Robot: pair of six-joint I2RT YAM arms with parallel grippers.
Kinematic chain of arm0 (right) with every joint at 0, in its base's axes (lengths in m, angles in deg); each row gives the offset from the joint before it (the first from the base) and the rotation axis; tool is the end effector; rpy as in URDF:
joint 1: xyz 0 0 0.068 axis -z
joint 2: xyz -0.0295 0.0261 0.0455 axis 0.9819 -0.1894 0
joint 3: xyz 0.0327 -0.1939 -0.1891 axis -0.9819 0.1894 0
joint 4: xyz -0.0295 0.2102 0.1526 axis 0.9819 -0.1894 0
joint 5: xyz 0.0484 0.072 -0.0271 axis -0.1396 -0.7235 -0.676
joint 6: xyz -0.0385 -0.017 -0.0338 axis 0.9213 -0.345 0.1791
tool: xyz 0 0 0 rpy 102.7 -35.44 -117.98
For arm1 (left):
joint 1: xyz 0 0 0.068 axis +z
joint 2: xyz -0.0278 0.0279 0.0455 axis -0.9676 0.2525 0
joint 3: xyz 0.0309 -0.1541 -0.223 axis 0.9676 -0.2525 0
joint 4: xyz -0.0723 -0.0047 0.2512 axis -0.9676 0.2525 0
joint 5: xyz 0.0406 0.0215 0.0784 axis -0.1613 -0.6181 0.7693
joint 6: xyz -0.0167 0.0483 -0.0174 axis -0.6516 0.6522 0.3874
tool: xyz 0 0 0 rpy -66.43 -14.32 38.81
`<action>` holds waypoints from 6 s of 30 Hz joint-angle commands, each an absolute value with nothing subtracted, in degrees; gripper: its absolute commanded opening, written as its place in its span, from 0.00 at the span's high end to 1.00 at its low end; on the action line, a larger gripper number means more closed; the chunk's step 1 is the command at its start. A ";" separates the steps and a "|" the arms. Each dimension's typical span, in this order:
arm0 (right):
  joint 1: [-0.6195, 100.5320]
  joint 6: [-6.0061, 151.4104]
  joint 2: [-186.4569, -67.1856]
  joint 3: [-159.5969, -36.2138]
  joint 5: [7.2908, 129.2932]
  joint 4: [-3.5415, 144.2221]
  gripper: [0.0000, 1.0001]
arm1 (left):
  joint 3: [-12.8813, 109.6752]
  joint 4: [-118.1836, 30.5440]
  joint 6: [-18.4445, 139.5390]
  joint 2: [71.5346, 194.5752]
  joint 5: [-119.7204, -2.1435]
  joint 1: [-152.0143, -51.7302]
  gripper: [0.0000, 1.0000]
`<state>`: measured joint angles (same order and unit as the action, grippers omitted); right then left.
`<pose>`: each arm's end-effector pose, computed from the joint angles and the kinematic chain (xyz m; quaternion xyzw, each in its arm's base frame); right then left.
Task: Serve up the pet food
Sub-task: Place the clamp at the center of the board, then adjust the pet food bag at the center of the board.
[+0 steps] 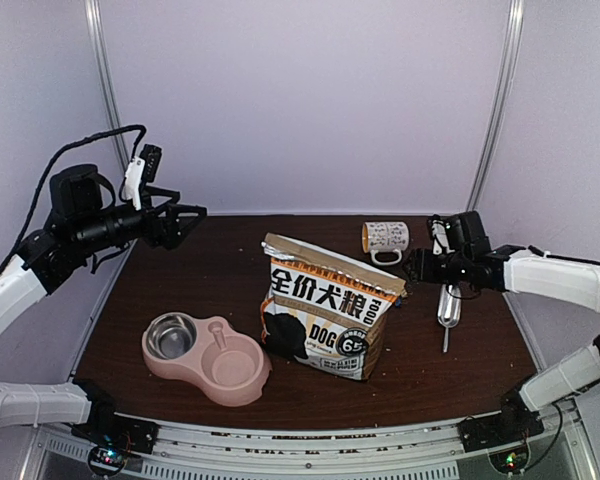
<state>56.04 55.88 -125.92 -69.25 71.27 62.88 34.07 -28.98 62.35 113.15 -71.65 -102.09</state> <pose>0.2705 0.1181 0.2175 -0.0121 0.9102 0.1974 0.3639 0.1902 -0.1086 0.3816 0.2160 0.7340 -0.3180 0.5599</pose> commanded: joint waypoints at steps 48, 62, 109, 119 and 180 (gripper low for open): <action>10.57 82.79 -133.22 -107.85 108.02 28.24 0.09 | 32.86 -33.28 62.94 110.19 -67.18 -102.02 0.02; 16.31 81.01 -134.31 -112.65 116.96 25.34 0.10 | 32.93 -33.12 63.16 109.94 -66.92 -102.01 0.02; 15.04 92.08 -148.82 -129.40 111.16 17.34 0.36 | 33.13 -33.10 62.72 110.16 -67.84 -102.04 0.02; 23.85 86.60 -145.10 -132.42 84.14 9.14 1.00 | 33.89 -31.98 62.94 110.64 -67.72 -102.02 0.02; 34.30 49.04 -125.59 -111.59 68.56 46.24 0.46 | 17.60 -14.40 31.21 99.89 -39.22 -106.45 0.02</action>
